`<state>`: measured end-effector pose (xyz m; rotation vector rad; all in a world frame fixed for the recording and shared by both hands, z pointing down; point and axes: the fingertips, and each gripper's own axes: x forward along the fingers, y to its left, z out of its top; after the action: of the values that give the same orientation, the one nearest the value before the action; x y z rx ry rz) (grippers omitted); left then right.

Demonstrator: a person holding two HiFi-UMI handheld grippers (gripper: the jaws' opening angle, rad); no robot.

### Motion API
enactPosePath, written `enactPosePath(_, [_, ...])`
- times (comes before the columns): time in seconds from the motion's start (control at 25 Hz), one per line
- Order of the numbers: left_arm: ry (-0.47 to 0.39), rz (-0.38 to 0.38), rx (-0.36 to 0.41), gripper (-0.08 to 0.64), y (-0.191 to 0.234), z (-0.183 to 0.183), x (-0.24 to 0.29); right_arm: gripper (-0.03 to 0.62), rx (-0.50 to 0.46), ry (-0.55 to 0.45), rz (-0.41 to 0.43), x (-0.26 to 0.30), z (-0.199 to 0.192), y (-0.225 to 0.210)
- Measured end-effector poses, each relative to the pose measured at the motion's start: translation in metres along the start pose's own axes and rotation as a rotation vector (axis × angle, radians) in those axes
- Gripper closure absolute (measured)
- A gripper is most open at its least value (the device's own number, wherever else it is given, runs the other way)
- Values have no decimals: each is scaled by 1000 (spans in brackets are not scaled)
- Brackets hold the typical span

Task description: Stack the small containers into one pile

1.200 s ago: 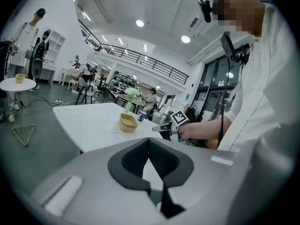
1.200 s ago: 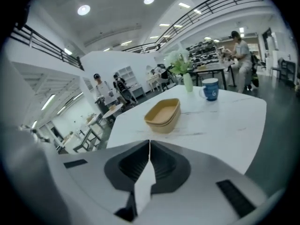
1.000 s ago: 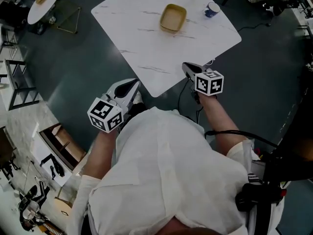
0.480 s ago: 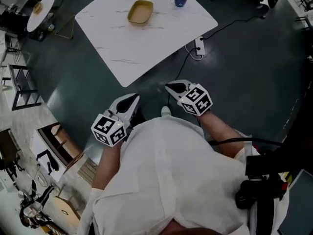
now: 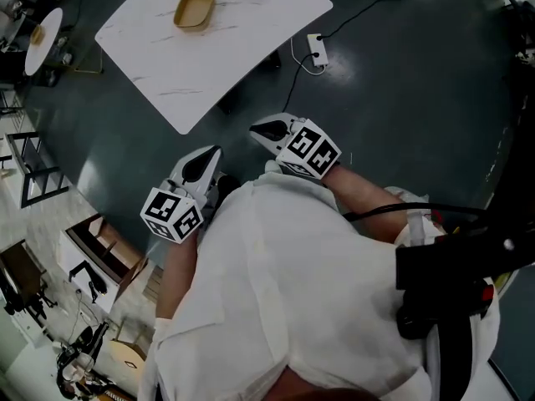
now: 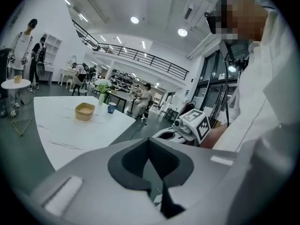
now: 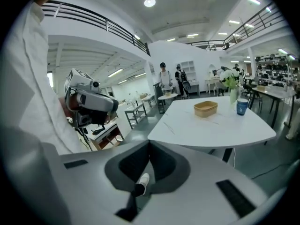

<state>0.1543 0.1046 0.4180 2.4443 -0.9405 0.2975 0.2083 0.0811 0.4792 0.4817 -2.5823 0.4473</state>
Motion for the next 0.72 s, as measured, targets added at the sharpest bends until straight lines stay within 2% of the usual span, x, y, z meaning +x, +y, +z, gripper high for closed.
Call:
enactPosePath(0.12, [0,9,1,554,-3,-5,-4,586,-17,4,18,1,-2,10])
enactPosePath(0.32, [-6,24,-39,554,1,-17,-15,586,-41,2,37,4,0,21])
enactPosePath(0.72, [-26,29,-65,552,4,-21,-25,586,-79,9,59,15,8,32])
